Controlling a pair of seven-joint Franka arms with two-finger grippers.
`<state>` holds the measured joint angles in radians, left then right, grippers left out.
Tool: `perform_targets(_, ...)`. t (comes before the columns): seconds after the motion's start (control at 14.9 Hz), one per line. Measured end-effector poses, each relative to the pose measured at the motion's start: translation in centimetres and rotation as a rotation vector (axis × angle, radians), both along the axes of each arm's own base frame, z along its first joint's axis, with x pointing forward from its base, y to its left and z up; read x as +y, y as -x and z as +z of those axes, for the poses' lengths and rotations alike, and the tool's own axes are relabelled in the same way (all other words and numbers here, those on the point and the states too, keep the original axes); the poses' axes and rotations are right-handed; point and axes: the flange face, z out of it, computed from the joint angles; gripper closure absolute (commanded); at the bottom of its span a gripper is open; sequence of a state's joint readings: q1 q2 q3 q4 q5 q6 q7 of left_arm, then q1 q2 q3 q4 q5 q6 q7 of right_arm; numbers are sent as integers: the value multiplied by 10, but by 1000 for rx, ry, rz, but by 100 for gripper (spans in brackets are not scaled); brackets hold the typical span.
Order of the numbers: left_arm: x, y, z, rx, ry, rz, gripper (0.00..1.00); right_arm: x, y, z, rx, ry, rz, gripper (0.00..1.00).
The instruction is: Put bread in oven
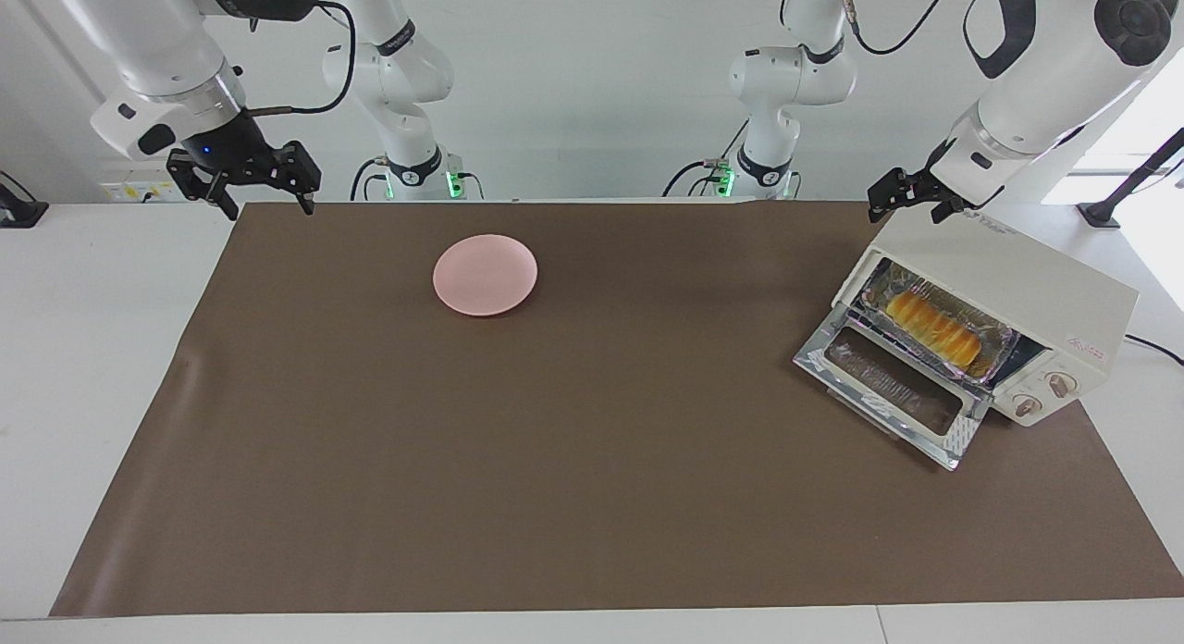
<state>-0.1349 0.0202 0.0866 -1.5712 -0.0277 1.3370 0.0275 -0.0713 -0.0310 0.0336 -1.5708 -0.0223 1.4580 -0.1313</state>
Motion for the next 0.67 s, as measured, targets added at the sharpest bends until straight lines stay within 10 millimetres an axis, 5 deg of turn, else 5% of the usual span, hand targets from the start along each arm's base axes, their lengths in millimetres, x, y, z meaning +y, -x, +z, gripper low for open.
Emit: perform_targets(0.67, 9, 2, 1, -65, -26, -6, 0, 1, 0, 0, 0, 0, 2, 0)
